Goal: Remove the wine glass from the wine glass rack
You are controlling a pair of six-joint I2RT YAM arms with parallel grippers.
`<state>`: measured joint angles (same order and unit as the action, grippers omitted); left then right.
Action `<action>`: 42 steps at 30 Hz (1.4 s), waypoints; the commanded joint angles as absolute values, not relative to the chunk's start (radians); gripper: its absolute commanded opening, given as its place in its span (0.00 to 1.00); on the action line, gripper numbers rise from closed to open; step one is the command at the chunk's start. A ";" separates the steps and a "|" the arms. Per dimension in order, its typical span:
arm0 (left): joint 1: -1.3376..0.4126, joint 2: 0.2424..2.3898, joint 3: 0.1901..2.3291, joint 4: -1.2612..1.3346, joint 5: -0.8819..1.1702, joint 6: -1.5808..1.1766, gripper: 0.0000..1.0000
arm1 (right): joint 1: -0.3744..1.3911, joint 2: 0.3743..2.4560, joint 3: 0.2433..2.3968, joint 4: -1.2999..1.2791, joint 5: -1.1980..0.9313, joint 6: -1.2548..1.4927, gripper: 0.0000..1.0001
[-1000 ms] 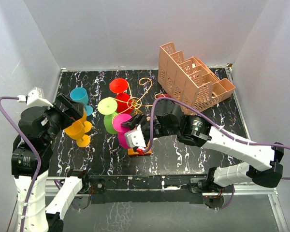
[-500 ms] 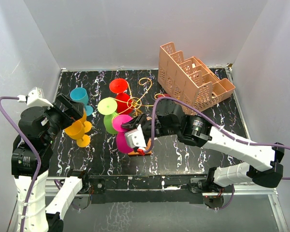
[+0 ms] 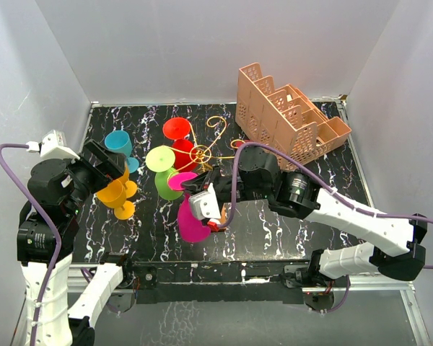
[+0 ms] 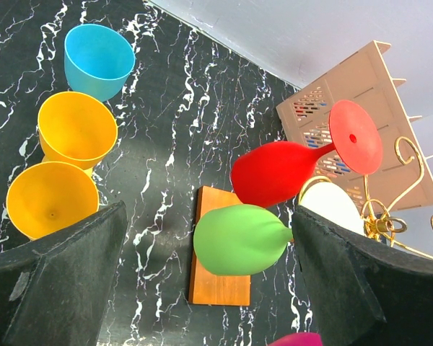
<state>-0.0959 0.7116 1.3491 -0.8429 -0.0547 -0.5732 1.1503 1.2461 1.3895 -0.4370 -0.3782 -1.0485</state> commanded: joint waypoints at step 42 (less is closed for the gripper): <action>-0.101 0.680 1.357 -0.850 -0.057 -0.563 0.94 | 1.164 1.277 1.363 -0.107 -0.298 -1.021 0.08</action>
